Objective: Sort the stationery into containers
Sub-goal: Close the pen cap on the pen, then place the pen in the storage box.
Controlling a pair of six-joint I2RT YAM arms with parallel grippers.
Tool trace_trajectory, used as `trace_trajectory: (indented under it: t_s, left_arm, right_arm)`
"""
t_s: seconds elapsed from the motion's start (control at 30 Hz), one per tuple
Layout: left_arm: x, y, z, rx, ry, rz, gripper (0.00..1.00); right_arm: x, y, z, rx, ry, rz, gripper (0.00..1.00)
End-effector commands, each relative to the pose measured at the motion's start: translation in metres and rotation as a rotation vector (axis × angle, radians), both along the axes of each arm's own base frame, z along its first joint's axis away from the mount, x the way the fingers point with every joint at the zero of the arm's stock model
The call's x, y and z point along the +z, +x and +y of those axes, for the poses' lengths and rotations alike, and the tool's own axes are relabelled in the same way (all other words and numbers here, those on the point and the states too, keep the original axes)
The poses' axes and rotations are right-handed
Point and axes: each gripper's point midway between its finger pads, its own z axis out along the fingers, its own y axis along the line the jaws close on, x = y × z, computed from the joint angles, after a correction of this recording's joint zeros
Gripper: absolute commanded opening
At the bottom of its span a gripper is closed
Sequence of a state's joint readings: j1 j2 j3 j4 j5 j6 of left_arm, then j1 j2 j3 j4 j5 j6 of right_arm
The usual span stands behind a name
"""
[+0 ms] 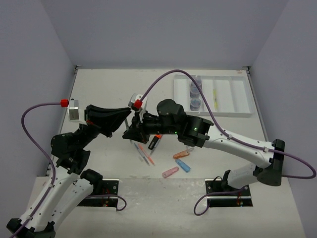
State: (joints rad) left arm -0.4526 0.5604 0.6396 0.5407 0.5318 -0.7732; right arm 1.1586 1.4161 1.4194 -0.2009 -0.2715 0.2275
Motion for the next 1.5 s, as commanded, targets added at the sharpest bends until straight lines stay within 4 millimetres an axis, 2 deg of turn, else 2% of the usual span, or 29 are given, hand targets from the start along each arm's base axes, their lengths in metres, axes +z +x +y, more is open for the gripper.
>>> trace_trajectory:
  t_s: [0.0,0.1,0.2,0.23,0.27,0.3,0.37,0.4,0.43,0.47,0.53,0.6,0.67,0.73,0.77,0.8,0.83,0.87,0.93,1.0,1.03,1.1,1.17,1.2,1.27,1.33,1.47]
  left_arm:
    - [-0.102,-0.033,-0.031,-0.3,0.221,0.276,0.0]
    - [-0.104,-0.03,-0.03,-0.284,0.224,0.276,0.0]
    - [-0.088,-0.022,-0.026,-0.212,0.237,0.257,0.0]
    - [-0.08,-0.012,-0.022,-0.143,0.246,0.26,0.0]
    - [-0.084,-0.002,-0.018,-0.077,0.28,0.298,0.06]
    - [-0.088,0.007,-0.012,-0.005,0.313,0.333,0.16]
    - [-0.073,0.034,0.012,0.212,0.304,0.363,0.65]
    - [-0.059,0.04,0.025,0.301,0.297,0.356,0.83]
    - [-0.056,0.05,0.041,0.409,0.299,0.378,0.94]
    - [-0.059,0.059,0.059,0.526,0.307,0.415,1.0]
    - [-0.051,0.069,0.102,0.76,0.253,0.475,1.0]
    - [-0.05,0.068,0.14,0.942,0.182,0.522,1.0]
    - [-0.049,0.059,0.162,1.025,0.134,0.516,1.0]
    - [-0.056,0.055,0.162,1.018,0.167,0.475,1.0]
    - [-0.067,0.056,0.153,0.978,0.211,0.464,1.0]
    - [-0.074,0.054,0.145,0.936,0.246,0.447,1.0]
    - [-0.083,0.053,0.138,0.896,0.292,0.433,1.0]
    - [-0.093,0.052,0.13,0.857,0.344,0.422,1.0]
    - [-0.118,0.052,0.116,0.786,0.43,0.436,1.0]
    - [-0.142,0.054,0.112,0.764,0.517,0.461,1.0]
    - [-0.148,0.056,0.114,0.779,0.529,0.483,1.0]
    - [-0.156,0.057,0.114,0.783,0.509,0.518,1.0]
    - [-0.164,0.057,0.101,0.719,0.523,0.468,1.0]
    - [-0.161,0.057,0.1,0.716,0.514,0.457,1.0]
    - [-0.167,0.059,0.098,0.712,0.529,0.467,1.0]
    - [-0.17,0.06,0.098,0.713,0.547,0.478,1.0]
    - [-0.169,0.058,0.096,0.696,0.537,0.461,1.0]
  right_arm:
    - [0.217,0.046,-0.036,-0.19,0.561,-0.27,0.0]
    - [0.214,0.048,-0.031,-0.183,0.545,-0.272,0.0]
    - [0.193,0.05,-0.029,-0.186,0.518,-0.251,0.0]
    - [0.175,0.053,-0.026,-0.192,0.491,-0.236,0.0]
    - [0.161,0.059,-0.029,-0.228,0.47,-0.223,0.0]
    - [0.146,0.065,-0.032,-0.263,0.445,-0.207,0.0]
    - [0.096,0.081,-0.044,-0.325,0.363,-0.136,0.0]
    - [0.077,0.096,-0.055,-0.37,0.326,-0.102,0.0]
    - [0.054,0.106,-0.065,-0.404,0.284,-0.063,0.0]
    - [0.03,0.113,-0.075,-0.437,0.24,-0.024,0.0]
    - [-0.011,0.145,-0.113,-0.562,0.142,0.036,0.0]
    - [-0.044,0.154,-0.141,-0.632,0.035,0.09,0.0]
    - [-0.069,0.178,-0.181,-0.754,-0.057,0.14,0.0]
    - [-0.099,0.206,-0.225,-0.911,-0.202,0.211,0.0]
    - [-0.118,0.223,-0.256,-1.011,-0.306,0.259,0.0]
    - [-0.12,0.234,-0.282,-1.098,-0.368,0.28,0.0]
    - [-0.134,0.246,-0.302,-1.164,-0.454,0.318,0.0]
    - [-0.157,0.259,-0.319,-1.215,-0.554,0.365,0.0]
    - [-0.155,0.279,-0.341,-1.266,-0.633,0.39,0.0]
    - [-0.163,0.304,-0.371,-1.343,-0.7,0.405,0.0]
    - [-0.167,0.312,-0.371,-1.341,-0.716,0.406,0.0]
    - [-0.178,0.335,-0.388,-1.362,-0.776,0.422,0.0]
    - [-0.196,0.348,-0.402,-1.369,-0.857,0.447,0.0]
    - [-0.201,0.352,-0.406,-1.373,-0.883,0.444,0.0]
    - [-0.209,0.36,-0.415,-1.382,-0.908,0.44,0.02]
    - [-0.227,0.36,-0.421,-1.354,-0.933,0.486,0.14]
    - [-0.236,0.359,-0.42,-1.33,-0.935,0.509,0.32]
